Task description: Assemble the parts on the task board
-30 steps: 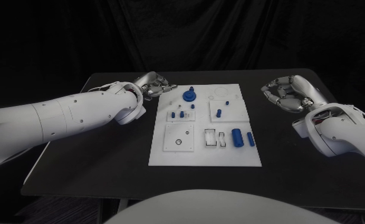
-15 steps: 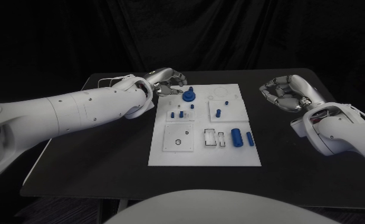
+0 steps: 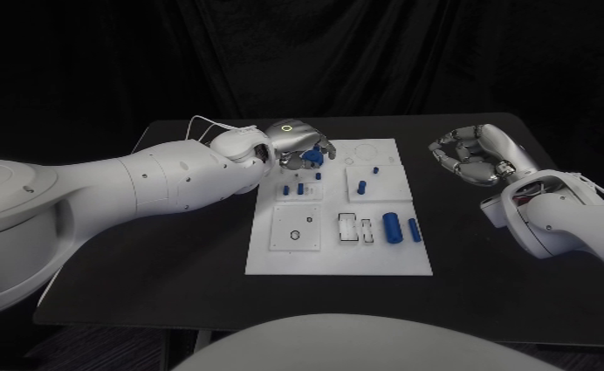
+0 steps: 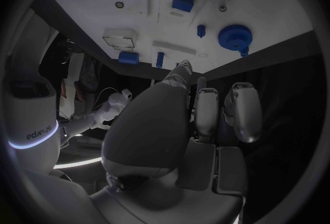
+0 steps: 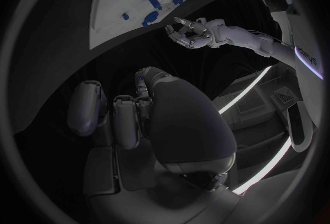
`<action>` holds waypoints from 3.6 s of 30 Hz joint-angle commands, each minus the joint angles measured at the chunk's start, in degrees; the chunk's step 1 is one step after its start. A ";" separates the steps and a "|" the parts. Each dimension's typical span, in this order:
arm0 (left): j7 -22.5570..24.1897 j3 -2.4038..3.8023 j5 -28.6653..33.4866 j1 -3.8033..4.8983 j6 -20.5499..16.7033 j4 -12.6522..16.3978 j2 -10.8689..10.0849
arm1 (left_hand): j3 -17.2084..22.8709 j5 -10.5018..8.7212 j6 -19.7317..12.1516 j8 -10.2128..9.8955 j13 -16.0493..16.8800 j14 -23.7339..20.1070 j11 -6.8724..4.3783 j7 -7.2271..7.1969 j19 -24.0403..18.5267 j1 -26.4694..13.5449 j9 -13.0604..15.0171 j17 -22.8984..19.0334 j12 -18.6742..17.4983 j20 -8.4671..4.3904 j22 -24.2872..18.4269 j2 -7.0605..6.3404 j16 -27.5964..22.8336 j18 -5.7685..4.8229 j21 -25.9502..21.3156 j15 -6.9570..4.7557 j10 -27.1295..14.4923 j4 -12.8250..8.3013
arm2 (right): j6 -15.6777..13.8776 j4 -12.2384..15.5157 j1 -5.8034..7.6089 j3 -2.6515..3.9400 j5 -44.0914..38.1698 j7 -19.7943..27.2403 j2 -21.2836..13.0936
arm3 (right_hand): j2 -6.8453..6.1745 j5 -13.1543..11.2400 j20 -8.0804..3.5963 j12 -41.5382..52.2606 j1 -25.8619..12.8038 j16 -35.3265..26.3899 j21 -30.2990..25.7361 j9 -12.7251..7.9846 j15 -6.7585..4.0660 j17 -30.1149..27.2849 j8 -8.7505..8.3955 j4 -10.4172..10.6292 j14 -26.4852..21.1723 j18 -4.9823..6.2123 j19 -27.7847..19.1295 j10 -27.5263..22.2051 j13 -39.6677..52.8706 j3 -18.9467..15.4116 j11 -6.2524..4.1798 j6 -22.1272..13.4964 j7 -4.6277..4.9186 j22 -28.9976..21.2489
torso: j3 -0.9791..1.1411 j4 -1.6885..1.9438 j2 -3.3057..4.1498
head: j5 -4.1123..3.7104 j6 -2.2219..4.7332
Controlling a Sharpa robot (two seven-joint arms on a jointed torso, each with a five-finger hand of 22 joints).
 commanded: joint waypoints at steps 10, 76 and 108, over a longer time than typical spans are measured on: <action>-1.98 0.07 -9.86 -0.98 4.49 -3.57 3.39 | 1.53 -1.47 4.09 -0.31 -1.78 -0.22 0.06 0.83 0.14 -2.25 -2.56 -0.96 1.65 -0.22 10.18 -1.21 0.49 -0.65 0.05 -0.01 0.71 0.55 | -0.10 0.25 -0.11 0.04 -0.11 -0.05 -0.07 | 0.00 0.20 0.03 -0.05 -0.34 -0.27 -0.27 -0.08 -0.10 8.36 0.39 -0.06 2.92 0.62 -0.48 -0.41 2.17 0.28 -0.05 -0.28 -0.06 8.91 | 0.02 0.00 -0.02 | 0.07 -0.01; -3.32 0.08 -10.98 -3.51 6.36 -12.14 8.79 | 9.38 2.36 10.27 0.38 -5.10 -1.32 -3.06 2.63 -0.35 -4.37 -5.58 -3.76 3.86 -0.69 10.06 0.07 0.57 -0.52 -0.71 -1.89 9.08 -3.39 | 0.14 0.61 -0.11 0.04 -0.11 -0.31 -0.12 | 0.07 0.29 0.02 -0.03 -0.34 -0.23 -0.29 -0.08 -0.14 8.38 0.56 -0.17 2.94 0.63 -0.47 -0.39 2.17 0.39 -0.12 -0.20 -0.14 8.91 | 0.04 0.01 -0.06 | -0.04 -0.01; -7.28 0.12 -10.98 -1.24 -1.54 0.33 -3.13 | 12.46 0.98 15.02 1.69 -8.94 0.71 -3.08 3.20 2.35 -7.74 -5.76 -3.02 0.61 -1.02 11.22 -1.19 1.92 -1.40 3.43 -2.14 16.54 -6.55 | 0.44 0.06 -0.11 0.04 -0.11 -0.49 -0.20 | 0.05 0.28 0.01 -0.03 -0.33 -0.29 -0.33 -0.08 -0.15 8.32 0.59 -0.21 2.91 0.64 -0.49 -0.40 2.16 0.40 -0.12 -0.19 -0.14 8.90 | 0.04 0.14 -0.26 | -0.67 -0.01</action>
